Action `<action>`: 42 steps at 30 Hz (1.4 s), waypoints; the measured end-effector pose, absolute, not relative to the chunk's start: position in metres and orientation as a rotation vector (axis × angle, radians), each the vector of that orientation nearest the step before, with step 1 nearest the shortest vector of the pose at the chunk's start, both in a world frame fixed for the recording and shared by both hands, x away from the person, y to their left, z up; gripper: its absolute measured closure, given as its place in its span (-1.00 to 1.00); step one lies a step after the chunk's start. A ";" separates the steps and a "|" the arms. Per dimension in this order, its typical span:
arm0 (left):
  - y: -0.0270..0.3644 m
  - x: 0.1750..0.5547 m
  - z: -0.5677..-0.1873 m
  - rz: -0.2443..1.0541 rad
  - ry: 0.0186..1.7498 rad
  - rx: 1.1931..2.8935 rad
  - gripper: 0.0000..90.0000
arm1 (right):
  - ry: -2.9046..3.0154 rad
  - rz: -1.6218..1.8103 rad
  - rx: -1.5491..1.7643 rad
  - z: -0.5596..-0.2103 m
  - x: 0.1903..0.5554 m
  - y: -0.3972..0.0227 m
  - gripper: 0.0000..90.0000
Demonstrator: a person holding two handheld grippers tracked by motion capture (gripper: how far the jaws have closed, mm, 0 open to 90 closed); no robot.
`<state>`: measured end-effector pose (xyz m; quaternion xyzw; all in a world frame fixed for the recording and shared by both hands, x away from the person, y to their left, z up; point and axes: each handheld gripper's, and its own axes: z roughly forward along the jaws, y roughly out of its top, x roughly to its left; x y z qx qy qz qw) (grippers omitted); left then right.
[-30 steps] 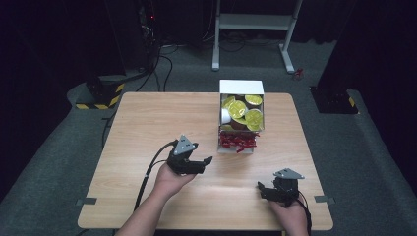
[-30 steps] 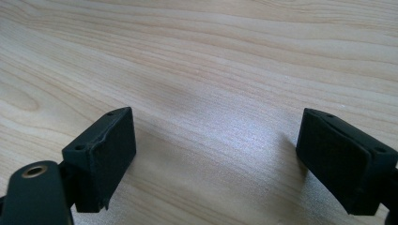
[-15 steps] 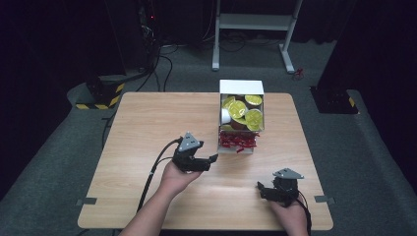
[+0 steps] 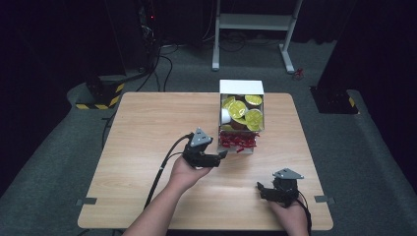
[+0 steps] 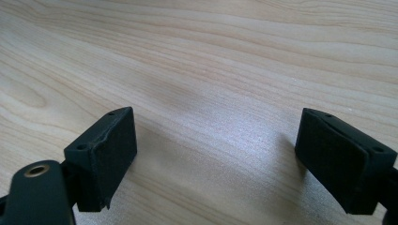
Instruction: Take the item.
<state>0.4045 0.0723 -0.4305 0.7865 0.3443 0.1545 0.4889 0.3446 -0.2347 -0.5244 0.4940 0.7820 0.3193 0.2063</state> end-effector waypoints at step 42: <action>0.059 0.425 -0.446 0.504 0.890 1.919 1.00 | 2.189 0.894 1.360 -0.524 0.345 -0.235 -0.70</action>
